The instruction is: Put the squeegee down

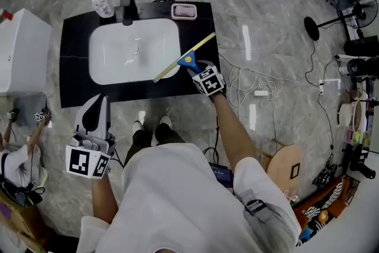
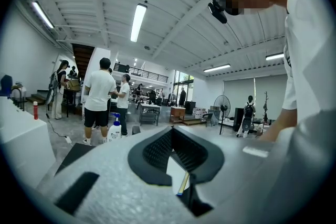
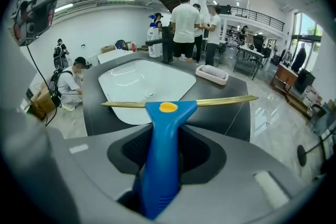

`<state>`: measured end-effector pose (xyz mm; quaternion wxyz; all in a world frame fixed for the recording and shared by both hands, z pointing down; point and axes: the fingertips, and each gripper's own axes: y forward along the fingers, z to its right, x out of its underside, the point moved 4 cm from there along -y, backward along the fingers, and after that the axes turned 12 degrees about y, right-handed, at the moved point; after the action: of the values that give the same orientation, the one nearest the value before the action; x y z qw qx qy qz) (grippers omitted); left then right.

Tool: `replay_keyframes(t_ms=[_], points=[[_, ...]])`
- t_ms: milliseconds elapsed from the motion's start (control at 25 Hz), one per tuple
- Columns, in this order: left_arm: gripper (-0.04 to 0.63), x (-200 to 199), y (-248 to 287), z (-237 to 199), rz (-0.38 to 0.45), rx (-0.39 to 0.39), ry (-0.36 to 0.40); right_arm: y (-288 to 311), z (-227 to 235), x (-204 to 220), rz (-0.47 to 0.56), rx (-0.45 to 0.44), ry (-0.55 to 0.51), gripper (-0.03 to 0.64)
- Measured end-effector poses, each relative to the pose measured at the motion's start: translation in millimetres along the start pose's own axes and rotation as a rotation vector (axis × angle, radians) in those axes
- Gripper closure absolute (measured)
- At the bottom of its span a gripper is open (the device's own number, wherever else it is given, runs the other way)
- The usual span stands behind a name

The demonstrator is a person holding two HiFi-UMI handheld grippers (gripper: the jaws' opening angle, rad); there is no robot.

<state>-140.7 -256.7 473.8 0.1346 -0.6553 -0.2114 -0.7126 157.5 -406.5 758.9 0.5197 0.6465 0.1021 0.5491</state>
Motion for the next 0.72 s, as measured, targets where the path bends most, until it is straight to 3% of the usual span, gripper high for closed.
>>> replay_keyframes(t_ms=[400, 720], points=[[0.595, -1.0, -5.6, -8.9, -0.008, -0.020, 0.000, 25.5, 2.7, 13.8, -0.145, -0.052, 0.023, 0.456], [0.595, -4.0, -5.0, -15.8, 0.002, -0.029, 0.010, 27.0, 1.4, 15.0, -0.146, -0.059, 0.034, 0.449]])
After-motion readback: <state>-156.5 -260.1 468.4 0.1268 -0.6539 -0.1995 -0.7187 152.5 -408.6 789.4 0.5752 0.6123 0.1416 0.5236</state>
